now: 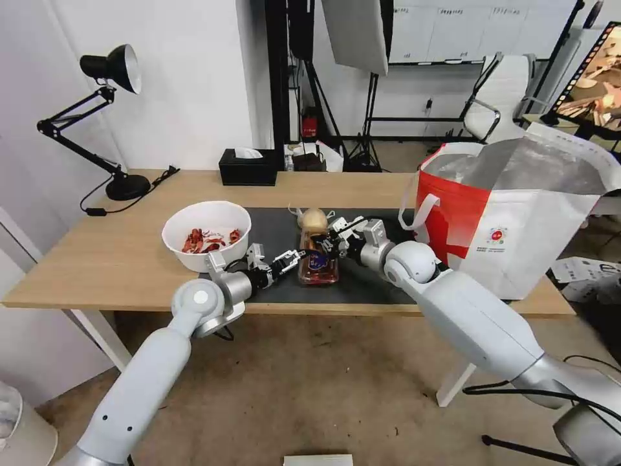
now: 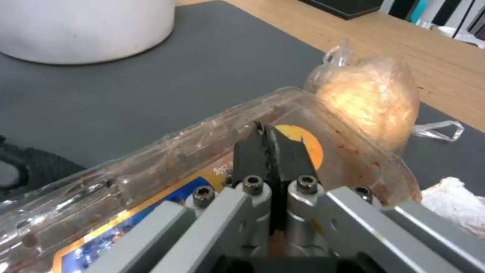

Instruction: Pick up the trash from the table and place it into the takeout bag.

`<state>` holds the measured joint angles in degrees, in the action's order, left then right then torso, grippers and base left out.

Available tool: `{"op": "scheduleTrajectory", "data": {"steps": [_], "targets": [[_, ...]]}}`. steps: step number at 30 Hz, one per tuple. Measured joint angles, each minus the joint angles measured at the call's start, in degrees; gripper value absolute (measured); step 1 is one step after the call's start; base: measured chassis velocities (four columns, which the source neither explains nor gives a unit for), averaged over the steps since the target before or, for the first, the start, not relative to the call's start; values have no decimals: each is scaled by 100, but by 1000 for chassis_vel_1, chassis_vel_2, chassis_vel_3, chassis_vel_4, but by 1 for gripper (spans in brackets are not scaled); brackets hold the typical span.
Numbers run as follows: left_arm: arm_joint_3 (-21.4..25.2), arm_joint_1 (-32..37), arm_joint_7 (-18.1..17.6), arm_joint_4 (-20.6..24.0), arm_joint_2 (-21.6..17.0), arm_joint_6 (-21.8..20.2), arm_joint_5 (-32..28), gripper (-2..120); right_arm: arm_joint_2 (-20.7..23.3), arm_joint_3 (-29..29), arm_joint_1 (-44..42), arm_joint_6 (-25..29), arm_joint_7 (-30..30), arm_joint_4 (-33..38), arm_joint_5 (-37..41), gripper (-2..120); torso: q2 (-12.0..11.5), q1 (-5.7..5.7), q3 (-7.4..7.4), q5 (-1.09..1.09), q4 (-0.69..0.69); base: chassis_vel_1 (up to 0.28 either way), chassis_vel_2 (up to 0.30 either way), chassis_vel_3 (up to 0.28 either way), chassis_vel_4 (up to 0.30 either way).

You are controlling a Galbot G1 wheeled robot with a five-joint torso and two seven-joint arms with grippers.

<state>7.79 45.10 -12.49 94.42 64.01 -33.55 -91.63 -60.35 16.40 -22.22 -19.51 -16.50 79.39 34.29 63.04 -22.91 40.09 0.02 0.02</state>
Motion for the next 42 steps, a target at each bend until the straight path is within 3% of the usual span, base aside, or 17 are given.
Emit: {"op": "scheduleTrajectory", "data": {"steps": [6,9,19,21,28,33,36,39,42], "targets": [[-28,1,-1,-29,4,-21,29,82,22,-3,0,-3,73,-1,6,0,0,0,1,-3,-1,0,0,0,0],[-42,20,-5,-25,-1,-32,36,67,31,-4,-4,-7,91,-1,9,0,0,-1,2,-4,-4,0,0,0,0],[-62,-9,0,-13,-41,-29,23,35,31,-4,-19,-15,121,4,26,0,-1,-1,2,-3,-3,0,0,0,0],[-62,-16,7,-12,-46,9,9,23,40,-4,-19,-27,128,28,49,0,-2,-1,2,-3,-3,0,0,0,0],[-55,-22,19,22,-56,63,-8,0,65,-25,-66,-99,140,84,108,0,-2,-1,2,-2,-3,0,0,0,0],[-38,-15,32,41,-57,91,-18,0,97,-66,-114,-116,189,148,265,0,-2,-1,2,-3,-2,0,0,0,0],[1,15,62,127,-58,172,-28,0,138,-190,-223,-23,362,313,951,0,-2,-2,2,-2,-2,0,0,0,0],[153,110,142,405,-92,378,-29,0,224,-498,-542,520,1047,803,2371,0,-1,-2,1,-2,-2,0,0,0,0],[288,166,203,611,-143,536,-5,0,347,-753,-868,1101,1300,1242,2817,0,-1,-2,1,-2,-1,0,0,0,0]]}}
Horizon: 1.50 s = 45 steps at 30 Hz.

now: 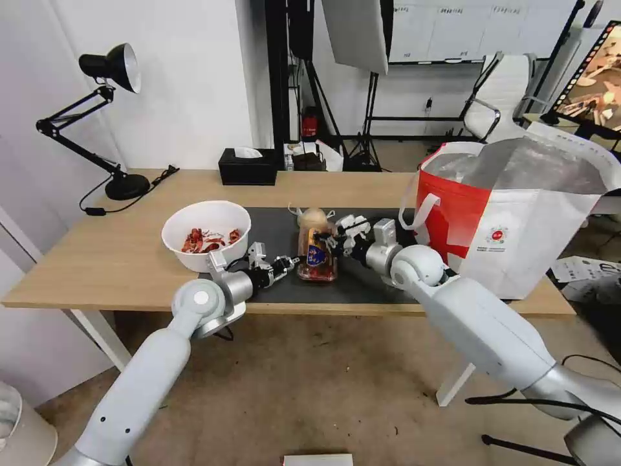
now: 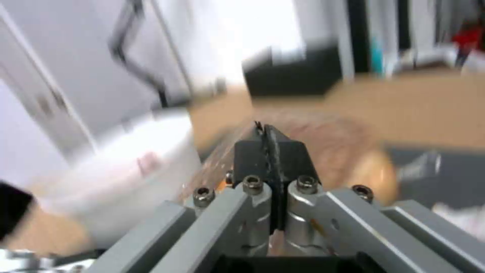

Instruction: Pick up the trash from the table and place it into the takeout bag.

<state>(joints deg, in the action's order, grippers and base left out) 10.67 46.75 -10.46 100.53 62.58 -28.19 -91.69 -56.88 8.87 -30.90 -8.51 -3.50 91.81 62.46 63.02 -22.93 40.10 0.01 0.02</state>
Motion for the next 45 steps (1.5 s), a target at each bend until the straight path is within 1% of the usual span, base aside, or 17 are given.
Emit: {"op": "scheduleTrajectory", "data": {"steps": [2,3,5,9,11,14,15,17,18,20,21,24,25,28,35,39,45], "targets": [[137,26,71,218,-90,173,111,0,193,-361,-463,447,148,574,4,4,0,0,0,-1,0,0,0,0,0],[137,26,71,218,-90,173,111,0,193,-361,-463,447,148,574,4,4,0,0,0,-1,0,0,0,0,0],[255,-61,242,435,-297,426,377,0,532,-924,-1340,675,260,1422,-322,15,0,1,0,0,-1,0,0,0,0],[272,-296,432,509,-492,628,611,0,778,-1390,-2047,694,308,1947,-755,23,0,2,-1,-1,-1,0,0,0,0],[-102,-1176,773,458,-822,1013,1170,0,977,-2201,-3438,679,422,2642,-1899,37,1,2,-1,2,-2,0,0,0,0],[-426,-1631,842,378,-863,1170,1445,0,968,-2435,-3847,658,444,2792,-2162,41,1,2,-1,0,-2,0,0,0,0],[-783,-2111,898,277,-844,1315,1734,0,923,-2641,-4170,635,477,2915,-2328,48,1,2,0,-2,-3,0,0,0,0],[-1670,-3095,933,-40,-591,1596,2348,0,768,-2993,-4674,565,554,3100,-2600,58,1,2,-1,4,-2,0,0,0,0],[-1670,-3095,933,-40,-591,1596,2348,0,768,-2993,-4674,565,554,3100,-2600,58,1,2,-1,4,-2,0,0,0,0],[-2513,-3787,947,-467,-199,1802,2939,0,601,-3209,-4996,534,567,3184,-2840,67,0,2,2,-1,-4,0,0,0,0],[-2513,-3787,947,-467,-199,1802,2939,0,601,-3209,-4996,534,567,3184,-2840,67,0,2,2,-1,-4,0,0,0,0],[-3757,-4883,1254,-1403,664,2149,4193,0,239,-3616,-5612,513,571,3389,-3179,84,0,-1,2,2,-4,0,0,0,0],[-3757,-4883,1254,-1403,664,2149,4193,0,239,-3616,-5612,513,571,3389,-3179,84,0,-1,2,2,-4,0,0,0,0],[-4451,-5482,1741,-2257,1423,2476,5140,0,-35,-3808,-6004,513,555,3572,-3422,97,0,1,0,3,-7,0,0,0,0],[-4919,-5801,2322,-2984,1988,2562,5497,0,-237,-3893,-6271,521,532,3711,-3563,100,0,1,1,0,-1,0,0,0,0],[-5018,-5797,2544,-3033,2013,2482,5555,0,-255,-3934,-6365,530,519,3752,-3587,100,0,1,1,0,-1,0,0,0,0],[-5068,-5726,2565,-3012,1964,2316,5525,0,-242,-3933,-6354,532,515,3750,-3585,100,0,1,1,0,-1,0,0,0,0]]}}
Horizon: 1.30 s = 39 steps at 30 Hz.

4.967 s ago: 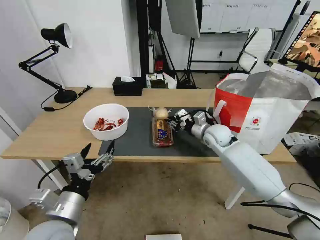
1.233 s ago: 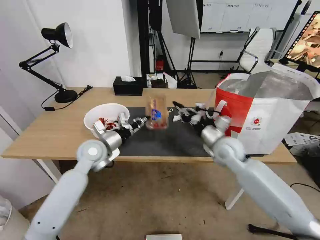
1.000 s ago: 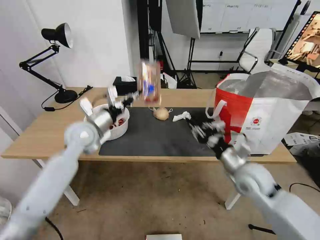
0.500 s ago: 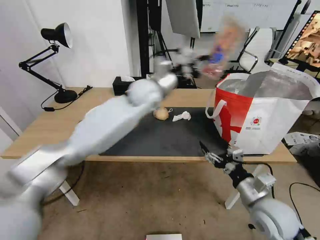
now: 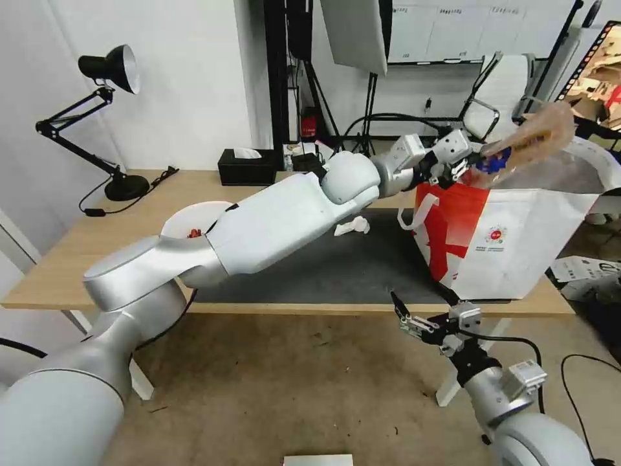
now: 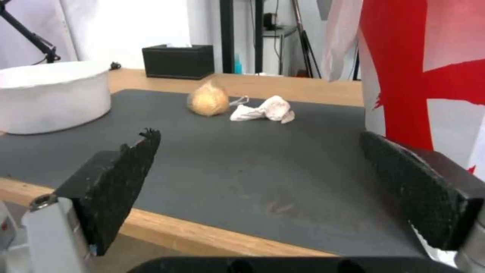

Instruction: Pick up the trash from the table and place it into the takeout bag.

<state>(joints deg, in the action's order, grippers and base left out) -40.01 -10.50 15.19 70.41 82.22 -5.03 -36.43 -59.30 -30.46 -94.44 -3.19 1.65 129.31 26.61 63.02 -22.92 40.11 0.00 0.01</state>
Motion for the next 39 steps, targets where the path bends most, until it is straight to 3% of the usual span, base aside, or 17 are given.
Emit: {"op": "scheduleTrajectory", "data": {"steps": [2,3,9,15,19,22,23,26,28,29,31,32,34,35,37,38,39], "targets": [[0,19,-38,18,-12,-29,-48,1,0,7,3,-1,-1,-2,1,100,0,0,0,0,0,0,0,0,0],[40,55,-160,56,-19,-104,-257,10,-8,17,3,-6,-4,-12,3,100,0,0,0,-1,0,0,0,0,0],[184,79,-312,144,-65,-229,-765,29,-19,34,6,-24,-6,-31,20,100,0,0,0,0,-1,0,0,0,0],[440,221,-724,624,-302,-369,-1391,51,-9,31,21,-32,-8,12,38,100,0,0,0,0,-2,0,0,0,0],[790,554,-1040,1313,-729,-347,-1507,66,-26,-47,-46,17,23,126,12,100,0,0,0,-1,-4,0,0,0,0],[1174,1231,-1261,2259,-1535,-300,-1402,79,12,-154,-118,171,102,256,-84,100,0,0,0,-3,-1,0,0,0,0],[1174,1231,-1261,2259,-1535,-300,-1402,79,12,-154,-118,171,102,256,-84,100,0,0,0,-3,-1,0,0,0,0],[1517,1883,-1374,2889,-2165,-182,-1239,89,50,-232,-196,299,169,341,-174,100,0,0,0,-4,0,0,0,0,0],[2161,2891,-1419,3692,-2921,-94,-854,98,71,-317,-313,430,243,426,-327,100,0,0,0,-5,2,0,0,0,0],[2161,2891,-1419,3692,-2921,-94,-854,98,71,-317,-313,430,243,426,-327,100,0,0,0,-5,2,0,0,0,0],[3120,4267,-1418,4339,-3344,-19,-343,99,48,-382,-433,558,287,500,-494,100,1,2,-1,-4,0,0,0,0,0],[3120,4267,-1418,4339,-3344,-19,-343,99,48,-382,-433,558,287,500,-494,100,1,2,-1,-4,0,0,0,0,0],[4353,5810,-1380,4807,-3402,103,271,100,8,-424,-576,661,320,575,-606,100,1,1,-2,0,-2,0,0,0,0],[4353,5810,-1380,4807,-3402,103,271,100,8,-424,-576,661,320,575,-606,100,1,1,-2,0,-2,0,0,0,0],[5471,7470,-1301,5138,-3103,368,978,100,-26,-489,-740,772,344,647,-680,100,1,1,-1,-8,-1,0,0,0,0],[5471,7470,-1301,5138,-3103,368,978,100,-26,-489,-740,772,344,647,-680,100,1,1,-1,-8,-1,0,0,0,0],[5916,8167,-1269,5271,-2867,539,1317,100,-54,-523,-805,850,348,665,-729,100,2,2,-3,1,-2,0,0,0,0]]}}
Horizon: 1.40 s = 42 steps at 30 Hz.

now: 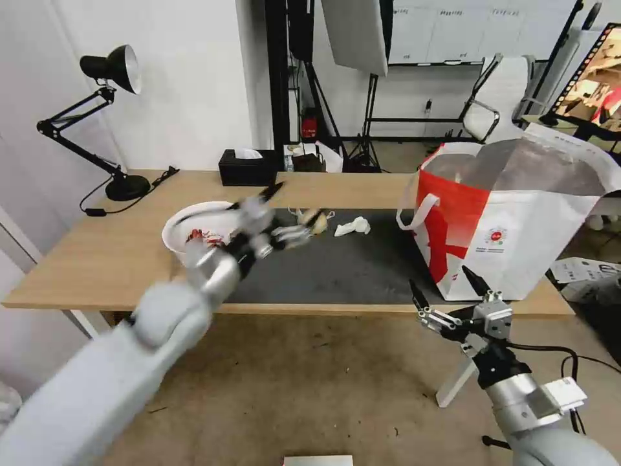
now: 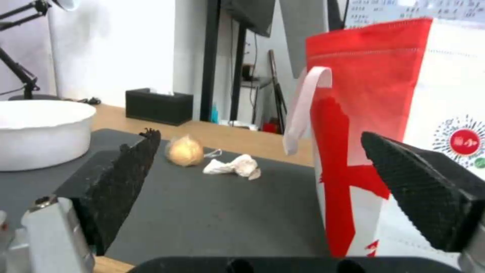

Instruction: Pick up the trash from the table and place it into the takeout bag.

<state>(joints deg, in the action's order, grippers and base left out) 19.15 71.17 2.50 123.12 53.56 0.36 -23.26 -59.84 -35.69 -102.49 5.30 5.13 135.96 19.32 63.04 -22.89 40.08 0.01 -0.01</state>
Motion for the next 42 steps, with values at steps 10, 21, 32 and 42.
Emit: {"op": "scheduleTrajectory", "data": {"steps": [10,21,32,42], "targets": [[1296,2557,198,-247,1525,1125,1393,100,-470,105,-331,1027,-169,-1096,-602,100,-1,-1,2,0,1,0,0,0,0],[1192,2495,259,-414,1696,1212,1640,100,-549,275,-285,1118,-263,-1428,-703,100,-2,-2,2,-1,0,0,0,0,0],[1194,2409,261,-454,1694,1175,1599,100,-441,348,-153,981,-275,-1442,-619,100,-2,-2,2,-1,0,0,0,0,0],[1183,2242,240,-421,1670,1047,1545,100,806,1502,1663,-151,-427,-1355,903,100,-2,-3,3,-2,1,0,0,0,0]]}}
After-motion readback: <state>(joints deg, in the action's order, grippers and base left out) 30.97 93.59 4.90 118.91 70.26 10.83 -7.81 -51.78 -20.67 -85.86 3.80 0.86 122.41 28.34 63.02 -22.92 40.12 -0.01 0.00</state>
